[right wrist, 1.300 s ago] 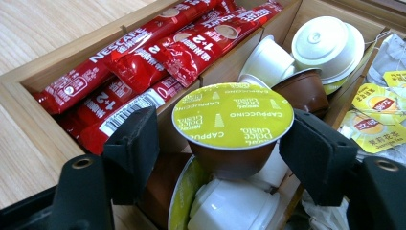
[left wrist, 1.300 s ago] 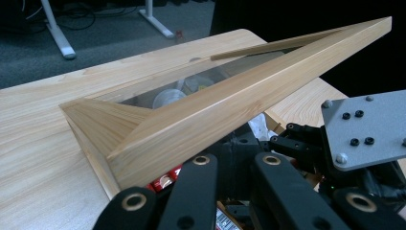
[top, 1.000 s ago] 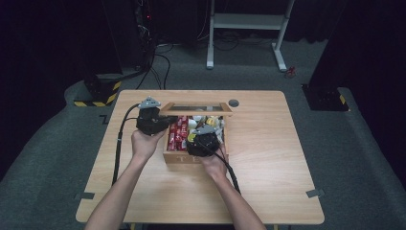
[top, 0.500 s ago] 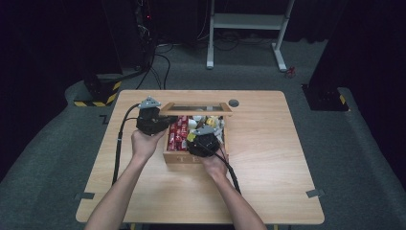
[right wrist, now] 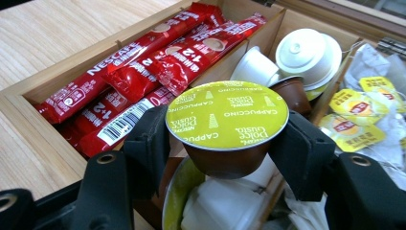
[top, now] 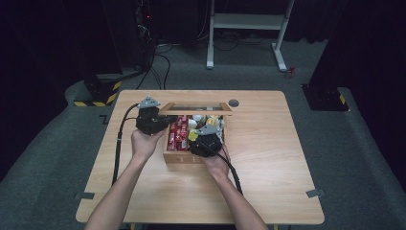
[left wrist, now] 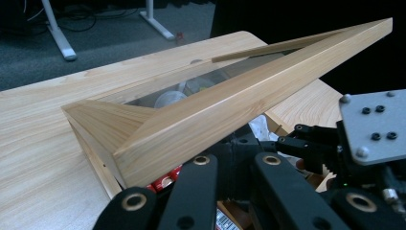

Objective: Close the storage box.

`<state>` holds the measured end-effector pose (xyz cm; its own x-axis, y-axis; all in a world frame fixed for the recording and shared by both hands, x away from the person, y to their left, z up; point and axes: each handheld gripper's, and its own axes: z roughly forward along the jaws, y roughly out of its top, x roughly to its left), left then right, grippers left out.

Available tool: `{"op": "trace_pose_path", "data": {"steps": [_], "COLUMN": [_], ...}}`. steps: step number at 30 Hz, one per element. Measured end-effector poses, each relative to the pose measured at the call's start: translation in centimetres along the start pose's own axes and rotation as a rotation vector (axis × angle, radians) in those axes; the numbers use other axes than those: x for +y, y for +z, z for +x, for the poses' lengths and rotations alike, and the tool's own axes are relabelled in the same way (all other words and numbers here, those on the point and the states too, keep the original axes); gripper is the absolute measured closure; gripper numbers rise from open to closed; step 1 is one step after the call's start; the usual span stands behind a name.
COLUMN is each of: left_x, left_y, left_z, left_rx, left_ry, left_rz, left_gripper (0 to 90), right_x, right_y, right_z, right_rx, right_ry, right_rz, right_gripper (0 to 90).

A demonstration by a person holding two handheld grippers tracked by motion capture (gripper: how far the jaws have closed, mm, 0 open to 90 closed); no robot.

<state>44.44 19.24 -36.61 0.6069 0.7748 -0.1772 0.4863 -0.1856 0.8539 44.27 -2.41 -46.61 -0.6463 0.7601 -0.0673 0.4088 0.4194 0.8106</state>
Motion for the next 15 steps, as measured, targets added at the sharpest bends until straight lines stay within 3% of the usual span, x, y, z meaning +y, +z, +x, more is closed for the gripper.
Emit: {"op": "trace_pose_path", "data": {"steps": [15], "left_x": [0.0], "left_y": [0.1], "left_z": [-0.2], "left_rx": [0.000], "left_ry": [0.002], "left_rz": [-0.001], "left_gripper": [90.0], "right_x": [0.0], "right_y": [-1.2], "right_z": [-0.8], "right_rx": [0.011], "right_ry": [0.043], "right_rz": [-0.029], "right_gripper": [40.8]}}
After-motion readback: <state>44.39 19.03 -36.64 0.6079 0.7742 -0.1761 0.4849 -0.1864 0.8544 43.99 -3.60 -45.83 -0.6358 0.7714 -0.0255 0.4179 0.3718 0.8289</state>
